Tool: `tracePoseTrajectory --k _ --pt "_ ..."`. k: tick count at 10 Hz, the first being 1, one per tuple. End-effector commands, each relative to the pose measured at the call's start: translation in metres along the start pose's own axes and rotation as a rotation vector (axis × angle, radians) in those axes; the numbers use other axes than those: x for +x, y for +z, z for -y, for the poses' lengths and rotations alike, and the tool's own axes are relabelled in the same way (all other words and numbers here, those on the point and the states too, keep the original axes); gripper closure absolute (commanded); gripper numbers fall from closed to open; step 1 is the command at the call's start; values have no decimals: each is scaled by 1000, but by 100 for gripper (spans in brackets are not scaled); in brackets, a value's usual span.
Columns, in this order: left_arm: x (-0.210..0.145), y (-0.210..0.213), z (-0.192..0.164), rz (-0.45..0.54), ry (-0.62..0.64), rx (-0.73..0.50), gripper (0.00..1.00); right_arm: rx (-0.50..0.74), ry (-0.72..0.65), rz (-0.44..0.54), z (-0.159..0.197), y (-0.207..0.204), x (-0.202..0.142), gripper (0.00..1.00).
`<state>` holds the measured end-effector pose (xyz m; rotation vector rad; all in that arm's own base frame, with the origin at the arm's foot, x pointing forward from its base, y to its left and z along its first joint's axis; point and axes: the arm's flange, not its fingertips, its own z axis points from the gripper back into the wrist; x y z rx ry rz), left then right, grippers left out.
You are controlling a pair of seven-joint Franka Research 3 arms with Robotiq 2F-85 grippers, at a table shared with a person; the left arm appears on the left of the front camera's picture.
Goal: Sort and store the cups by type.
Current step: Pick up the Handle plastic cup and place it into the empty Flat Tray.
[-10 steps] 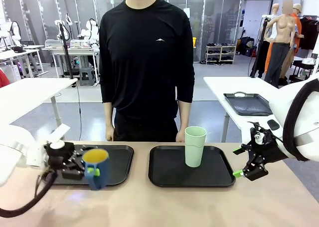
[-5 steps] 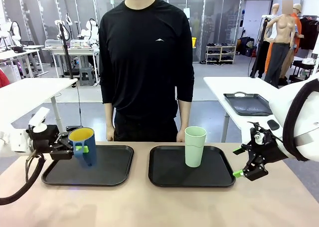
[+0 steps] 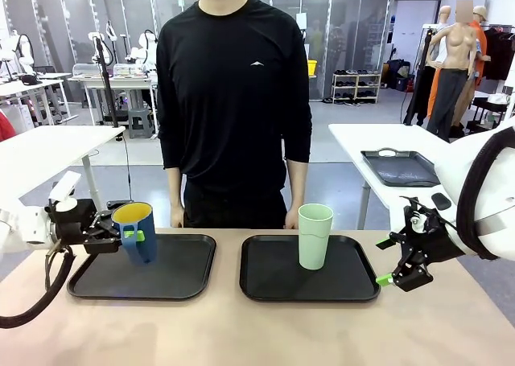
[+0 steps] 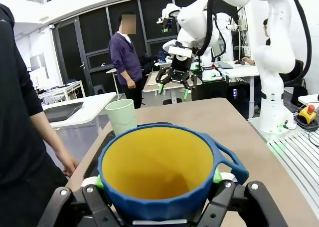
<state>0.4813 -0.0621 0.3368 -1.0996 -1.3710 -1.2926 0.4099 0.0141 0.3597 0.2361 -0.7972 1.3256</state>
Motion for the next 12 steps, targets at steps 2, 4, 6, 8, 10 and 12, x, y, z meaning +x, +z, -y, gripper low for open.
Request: tracePoseTrajectory --k 2,4,6,8,10,12 --pt "0 0 0 0 0 0 20 -1 4 -1 0 -1 0 0" --pt "-1 9 -24 -13 -45 37 20 -1 4 -1 0 -1 0 0" --pt "-8 22 -52 -9 -32 77 20 -1 4 -1 0 -1 0 0" --pt "-25 28 -75 -24 5 91 20 -1 4 -1 0 -1 0 0" --pt "-42 34 -102 -48 15 102 20 -1 4 -1 0 -1 0 0" --pt "-60 36 -115 -86 22 134 20 -1 4 -1 0 -1 0 0"
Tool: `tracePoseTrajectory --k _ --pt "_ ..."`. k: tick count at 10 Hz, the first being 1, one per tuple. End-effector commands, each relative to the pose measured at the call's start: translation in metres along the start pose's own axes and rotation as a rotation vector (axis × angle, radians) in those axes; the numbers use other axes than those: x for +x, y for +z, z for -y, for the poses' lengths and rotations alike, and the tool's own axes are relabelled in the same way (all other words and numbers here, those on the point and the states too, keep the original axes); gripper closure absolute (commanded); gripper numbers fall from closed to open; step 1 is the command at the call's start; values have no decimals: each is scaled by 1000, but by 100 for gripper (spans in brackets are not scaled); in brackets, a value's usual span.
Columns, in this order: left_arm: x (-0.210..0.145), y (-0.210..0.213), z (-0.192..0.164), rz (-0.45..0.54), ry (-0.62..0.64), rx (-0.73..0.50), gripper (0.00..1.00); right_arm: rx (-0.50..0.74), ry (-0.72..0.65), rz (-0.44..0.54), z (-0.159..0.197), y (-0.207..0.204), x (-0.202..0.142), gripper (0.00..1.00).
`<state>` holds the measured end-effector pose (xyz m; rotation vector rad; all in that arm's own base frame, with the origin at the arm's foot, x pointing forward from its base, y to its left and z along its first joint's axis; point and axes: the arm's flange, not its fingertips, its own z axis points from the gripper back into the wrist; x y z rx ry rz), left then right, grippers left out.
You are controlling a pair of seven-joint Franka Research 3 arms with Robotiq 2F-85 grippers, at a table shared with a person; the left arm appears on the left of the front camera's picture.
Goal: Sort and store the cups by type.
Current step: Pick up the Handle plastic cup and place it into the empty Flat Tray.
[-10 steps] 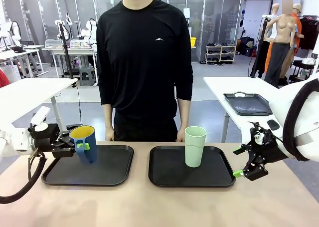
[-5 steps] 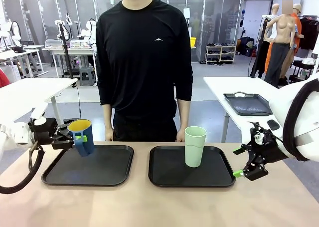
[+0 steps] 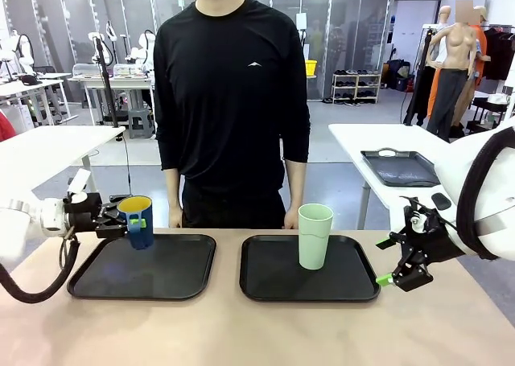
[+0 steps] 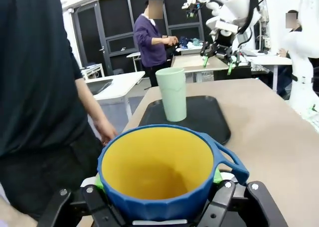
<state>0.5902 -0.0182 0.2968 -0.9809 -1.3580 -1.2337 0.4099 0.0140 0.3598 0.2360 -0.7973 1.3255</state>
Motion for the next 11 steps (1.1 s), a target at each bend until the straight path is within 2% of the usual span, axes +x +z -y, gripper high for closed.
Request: tracePoseTrajectory --k 1,6,11 --pt "-11 -3 -16 -14 14 26 20 -1 4 -1 0 -1 0 0" --pt "-40 10 -23 -16 38 -24 20 -1 4 -1 0 -1 0 0" --pt "-59 2 -26 18 52 -70 20 -1 4 -1 0 -1 0 0"
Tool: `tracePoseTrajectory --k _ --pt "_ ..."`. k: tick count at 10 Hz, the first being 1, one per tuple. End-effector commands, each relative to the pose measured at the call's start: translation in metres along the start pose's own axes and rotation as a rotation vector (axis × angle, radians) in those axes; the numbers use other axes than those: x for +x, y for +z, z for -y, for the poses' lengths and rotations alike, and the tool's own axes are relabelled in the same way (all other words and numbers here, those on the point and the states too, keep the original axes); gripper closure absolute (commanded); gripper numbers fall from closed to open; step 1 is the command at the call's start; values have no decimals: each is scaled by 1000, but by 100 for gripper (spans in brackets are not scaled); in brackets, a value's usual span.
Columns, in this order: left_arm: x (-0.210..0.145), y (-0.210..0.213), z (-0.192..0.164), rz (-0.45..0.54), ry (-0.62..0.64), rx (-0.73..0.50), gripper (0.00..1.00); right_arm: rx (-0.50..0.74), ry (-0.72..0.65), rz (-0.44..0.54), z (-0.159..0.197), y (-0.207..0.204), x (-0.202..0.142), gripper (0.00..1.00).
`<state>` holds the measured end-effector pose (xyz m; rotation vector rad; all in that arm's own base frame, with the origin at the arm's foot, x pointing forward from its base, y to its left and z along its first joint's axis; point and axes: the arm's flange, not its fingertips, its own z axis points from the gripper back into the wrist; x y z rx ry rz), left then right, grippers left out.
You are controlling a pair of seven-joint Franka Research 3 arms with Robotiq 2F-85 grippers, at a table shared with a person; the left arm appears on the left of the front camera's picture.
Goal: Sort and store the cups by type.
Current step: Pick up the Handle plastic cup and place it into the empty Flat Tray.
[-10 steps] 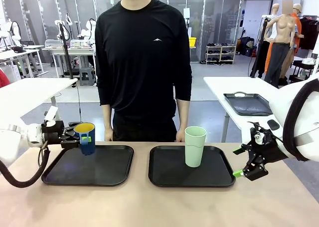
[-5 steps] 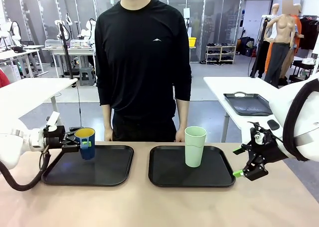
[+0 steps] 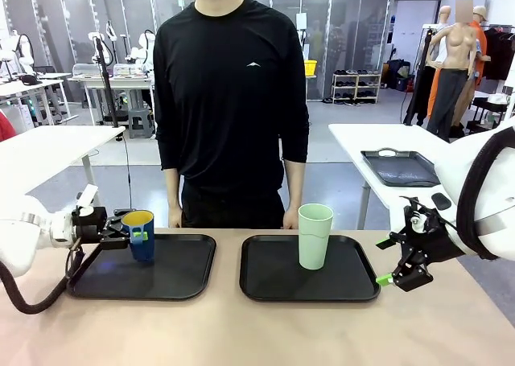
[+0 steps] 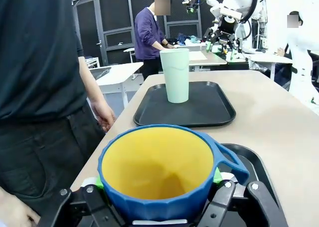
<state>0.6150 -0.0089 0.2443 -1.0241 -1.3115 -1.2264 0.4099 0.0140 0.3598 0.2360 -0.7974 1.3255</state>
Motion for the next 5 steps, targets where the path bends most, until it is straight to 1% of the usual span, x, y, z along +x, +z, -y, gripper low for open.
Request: tracePoseTrajectory --k 1,5 --pt "-6 -2 -9 24 9 -38 20 -1 4 -1 0 -1 0 0" --pt "-20 1 -14 33 8 -48 20 -1 4 -1 0 -1 0 0"
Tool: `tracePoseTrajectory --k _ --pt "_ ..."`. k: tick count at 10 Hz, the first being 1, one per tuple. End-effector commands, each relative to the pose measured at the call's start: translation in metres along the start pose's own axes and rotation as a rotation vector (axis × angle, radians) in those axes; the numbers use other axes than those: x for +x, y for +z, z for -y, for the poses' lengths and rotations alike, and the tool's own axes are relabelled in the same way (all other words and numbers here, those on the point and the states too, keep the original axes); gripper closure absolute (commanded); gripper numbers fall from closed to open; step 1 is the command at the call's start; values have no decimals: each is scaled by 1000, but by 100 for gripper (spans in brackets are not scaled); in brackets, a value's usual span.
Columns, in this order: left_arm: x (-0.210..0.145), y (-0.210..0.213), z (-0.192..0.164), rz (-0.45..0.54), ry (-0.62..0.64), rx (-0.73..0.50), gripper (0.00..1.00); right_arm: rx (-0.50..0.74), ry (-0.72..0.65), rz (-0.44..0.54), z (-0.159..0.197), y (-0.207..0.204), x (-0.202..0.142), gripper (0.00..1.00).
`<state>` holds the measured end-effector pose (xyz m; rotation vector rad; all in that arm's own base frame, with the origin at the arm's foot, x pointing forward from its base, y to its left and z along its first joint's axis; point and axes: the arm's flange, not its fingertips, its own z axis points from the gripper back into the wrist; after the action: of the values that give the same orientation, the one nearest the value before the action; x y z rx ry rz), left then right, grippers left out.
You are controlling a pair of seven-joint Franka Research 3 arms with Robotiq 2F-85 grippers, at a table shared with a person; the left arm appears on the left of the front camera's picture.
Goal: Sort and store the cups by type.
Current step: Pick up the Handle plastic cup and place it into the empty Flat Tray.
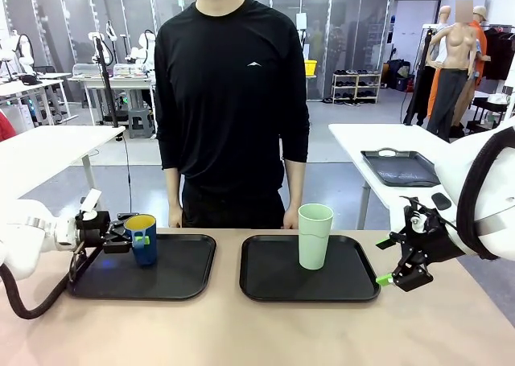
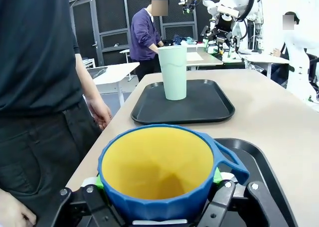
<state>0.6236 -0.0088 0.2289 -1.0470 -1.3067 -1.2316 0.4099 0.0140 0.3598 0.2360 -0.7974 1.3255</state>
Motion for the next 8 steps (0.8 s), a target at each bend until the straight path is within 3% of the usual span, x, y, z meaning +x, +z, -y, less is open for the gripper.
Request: tracePoseTrajectory --k 1,3,5,8 --pt "-7 3 -9 19 -3 -37 20 -1 4 -1 0 -1 0 0" --pt "-11 5 -11 41 -5 -43 20 -1 4 -1 0 -1 0 0" --pt "-13 7 -12 24 13 -36 0 -1 4 -1 0 -1 0 0" --pt "-18 13 -13 20 34 -10 0 -1 4 -1 0 -1 0 0"
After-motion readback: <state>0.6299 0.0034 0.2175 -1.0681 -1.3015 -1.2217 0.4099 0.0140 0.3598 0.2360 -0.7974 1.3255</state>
